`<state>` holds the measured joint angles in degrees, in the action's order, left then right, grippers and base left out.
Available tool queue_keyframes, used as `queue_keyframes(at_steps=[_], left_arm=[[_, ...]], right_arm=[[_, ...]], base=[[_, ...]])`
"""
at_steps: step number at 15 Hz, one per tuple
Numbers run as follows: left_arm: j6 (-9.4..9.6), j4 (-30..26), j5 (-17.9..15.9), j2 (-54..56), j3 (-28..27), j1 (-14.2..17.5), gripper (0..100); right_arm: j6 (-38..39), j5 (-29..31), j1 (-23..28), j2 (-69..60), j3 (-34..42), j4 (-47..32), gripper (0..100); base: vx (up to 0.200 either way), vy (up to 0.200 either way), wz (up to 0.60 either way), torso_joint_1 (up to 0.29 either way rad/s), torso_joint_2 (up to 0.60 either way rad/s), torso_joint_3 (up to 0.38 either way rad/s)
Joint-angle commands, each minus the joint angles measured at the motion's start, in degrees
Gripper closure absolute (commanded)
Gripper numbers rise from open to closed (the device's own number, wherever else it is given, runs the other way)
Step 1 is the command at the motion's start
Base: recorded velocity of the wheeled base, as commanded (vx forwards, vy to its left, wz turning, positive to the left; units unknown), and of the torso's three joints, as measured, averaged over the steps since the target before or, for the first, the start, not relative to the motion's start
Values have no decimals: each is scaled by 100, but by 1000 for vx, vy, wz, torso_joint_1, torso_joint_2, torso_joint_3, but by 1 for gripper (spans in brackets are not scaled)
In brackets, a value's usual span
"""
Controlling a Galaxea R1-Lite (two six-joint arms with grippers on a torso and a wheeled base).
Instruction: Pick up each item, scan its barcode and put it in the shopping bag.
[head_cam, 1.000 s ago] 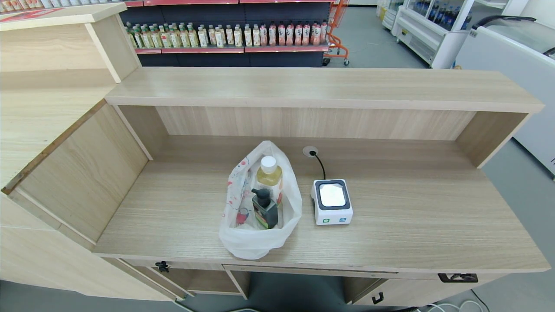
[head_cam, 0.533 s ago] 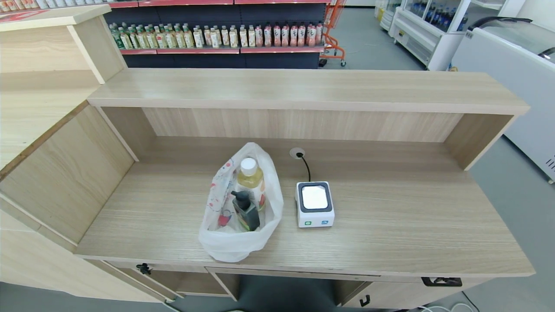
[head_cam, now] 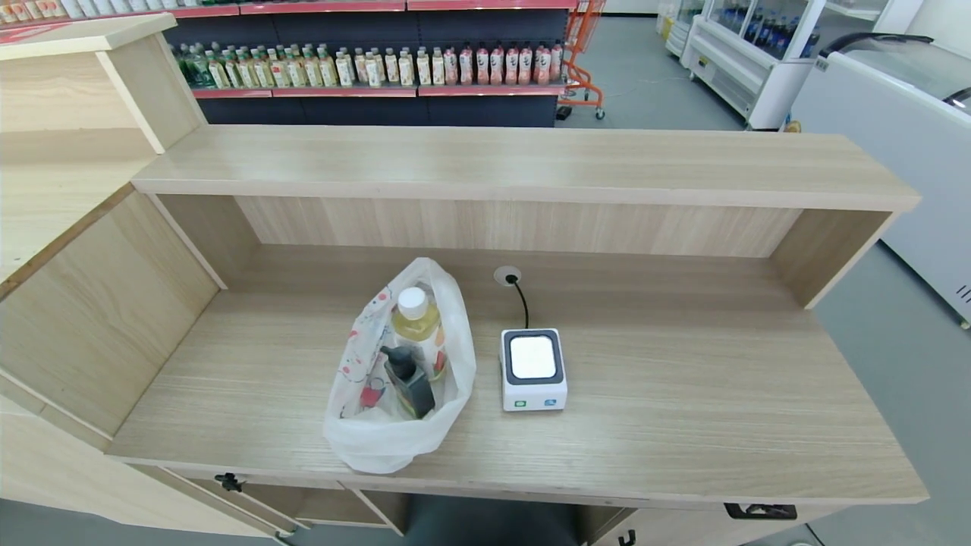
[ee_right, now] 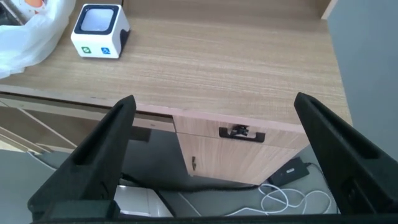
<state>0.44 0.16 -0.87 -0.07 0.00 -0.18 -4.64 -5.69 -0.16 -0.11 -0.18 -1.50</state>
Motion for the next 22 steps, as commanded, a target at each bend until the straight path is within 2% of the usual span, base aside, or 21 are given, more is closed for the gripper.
queue_keyframes(at_steps=[1, 3, 19, 20, 22], left_arm=[[-9, 2, -1, -1, 0, 1, 0], [-35, 2, 7, -1, 0, 1, 0], [-35, 2, 7, -1, 0, 1, 0], [-35, 2, 7, -1, 0, 1, 0], [-35, 2, 7, -1, 0, 1, 0]], right_arm=[[-1, -2, -2, 11, 1, 1, 0], [-1, -2, -2, 11, 1, 1, 0], [95, 7, -2, 11, 1, 1, 0], [139, 16, -2, 11, 1, 1, 100], [166, 33, -2, 11, 1, 1, 100]], base=[[200, 0, 0, -2, 2, 2], [200, 0, 0, 10, 5, -5], [0, 0, 0, 0, 0, 0], [0, 0, 0, 0, 0, 0], [0, 0, 0, 0, 0, 0]])
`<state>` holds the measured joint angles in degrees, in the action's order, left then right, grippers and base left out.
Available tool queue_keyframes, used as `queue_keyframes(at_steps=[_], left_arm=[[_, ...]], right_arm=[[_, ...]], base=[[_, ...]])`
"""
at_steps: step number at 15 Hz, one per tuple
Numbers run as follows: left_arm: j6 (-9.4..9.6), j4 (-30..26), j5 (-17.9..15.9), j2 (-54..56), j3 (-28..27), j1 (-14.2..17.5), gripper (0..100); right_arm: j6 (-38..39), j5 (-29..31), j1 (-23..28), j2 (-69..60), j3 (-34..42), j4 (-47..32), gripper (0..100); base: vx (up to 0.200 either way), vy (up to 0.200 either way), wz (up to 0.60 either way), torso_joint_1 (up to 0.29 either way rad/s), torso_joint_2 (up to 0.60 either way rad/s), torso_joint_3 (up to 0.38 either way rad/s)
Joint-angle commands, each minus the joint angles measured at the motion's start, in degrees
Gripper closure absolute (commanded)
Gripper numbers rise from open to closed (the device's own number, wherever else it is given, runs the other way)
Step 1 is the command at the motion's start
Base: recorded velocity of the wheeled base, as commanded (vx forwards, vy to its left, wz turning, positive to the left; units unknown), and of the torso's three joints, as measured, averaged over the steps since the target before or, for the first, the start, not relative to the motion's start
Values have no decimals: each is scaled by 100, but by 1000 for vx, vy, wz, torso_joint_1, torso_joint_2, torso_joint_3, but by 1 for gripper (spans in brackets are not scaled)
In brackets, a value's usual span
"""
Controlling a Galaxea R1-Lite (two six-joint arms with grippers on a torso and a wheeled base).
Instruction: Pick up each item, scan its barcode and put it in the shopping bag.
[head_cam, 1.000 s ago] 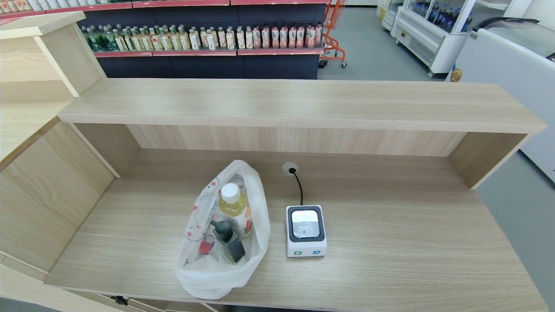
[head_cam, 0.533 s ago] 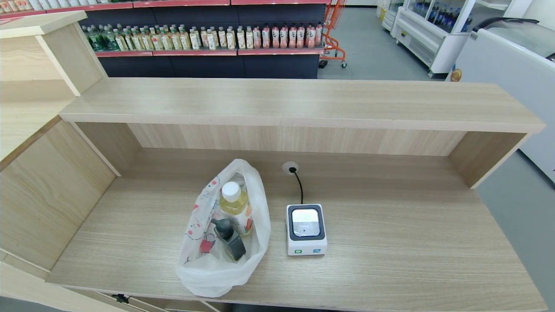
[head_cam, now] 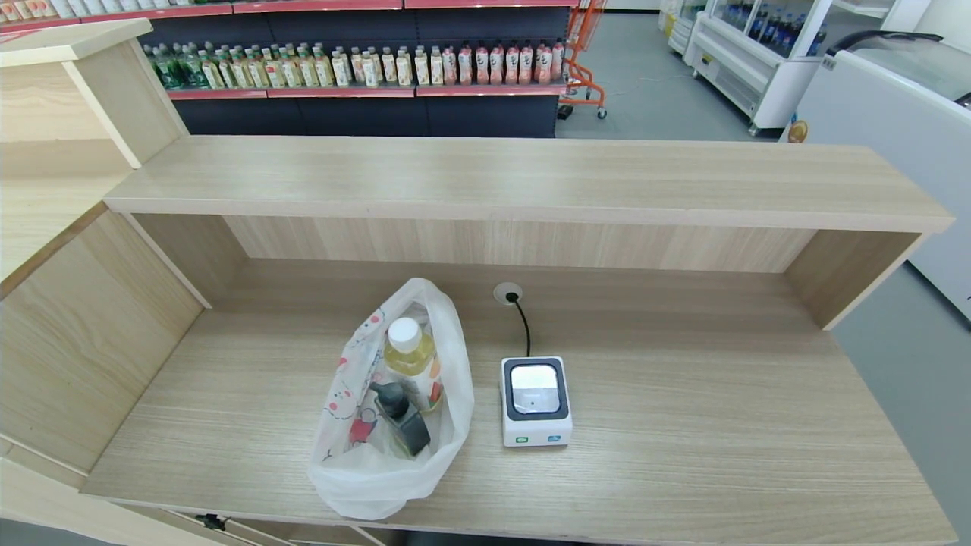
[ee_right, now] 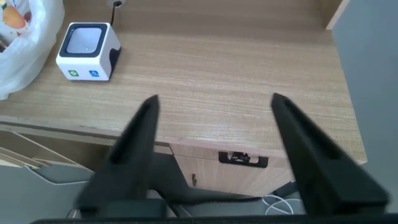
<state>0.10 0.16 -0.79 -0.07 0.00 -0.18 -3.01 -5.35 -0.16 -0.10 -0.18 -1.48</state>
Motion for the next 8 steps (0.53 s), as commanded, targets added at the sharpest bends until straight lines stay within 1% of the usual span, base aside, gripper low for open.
queue_keyframes(at_steps=[1, 8], left_arm=[[-1, 2, 0, -1, 0, 1, 0], [-1, 2, 0, -1, 0, 1, 0]], right_arm=[[2, -1, -2, 10, 1, -2, 100], [2, -1, -2, 10, 1, -2, 100]], base=[[0, 0, 0, 0, 0, 0], [0, 0, 0, 0, 0, 0]])
